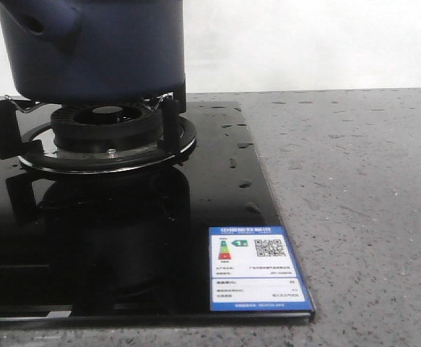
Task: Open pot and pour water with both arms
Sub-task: 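Tilt the cup with the right gripper to pour water into the pot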
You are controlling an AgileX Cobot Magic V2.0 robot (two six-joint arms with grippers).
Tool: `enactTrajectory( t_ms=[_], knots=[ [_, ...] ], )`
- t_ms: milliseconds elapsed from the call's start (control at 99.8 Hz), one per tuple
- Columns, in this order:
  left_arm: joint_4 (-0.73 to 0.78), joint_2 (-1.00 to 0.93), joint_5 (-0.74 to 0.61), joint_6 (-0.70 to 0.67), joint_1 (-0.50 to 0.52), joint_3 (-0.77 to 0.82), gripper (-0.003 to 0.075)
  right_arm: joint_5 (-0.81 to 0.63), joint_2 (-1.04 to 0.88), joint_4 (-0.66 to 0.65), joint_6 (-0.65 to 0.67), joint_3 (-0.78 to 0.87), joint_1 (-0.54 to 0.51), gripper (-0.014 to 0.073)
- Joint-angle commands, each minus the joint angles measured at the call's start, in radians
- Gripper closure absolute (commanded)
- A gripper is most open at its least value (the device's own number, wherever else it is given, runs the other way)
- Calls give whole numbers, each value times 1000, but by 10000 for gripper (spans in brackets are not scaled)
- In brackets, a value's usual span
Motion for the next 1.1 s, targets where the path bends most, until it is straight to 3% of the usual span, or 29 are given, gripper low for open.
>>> enactTrajectory(
  t_ms=[0, 220, 721, 882, 1092],
  knots=[
    [-54, -15, -41, -10, 2, -34, 510, -94, -27, -114, -3, -63, 1, 307],
    [-54, -15, -41, -10, 2, -34, 510, -101, -6, -329, -3, -65, -3, 307],
    [-54, -15, -41, -10, 2, -34, 510, -78, -6, -969, -3, -65, -3, 307],
    [-54, -15, -41, -10, 2, -34, 510, -36, -6, -1037, -3, -65, -3, 307],
    [-54, -15, -41, -10, 2, -34, 510, -16, -6, -1031, 4, -65, -3, 307]
  ],
)
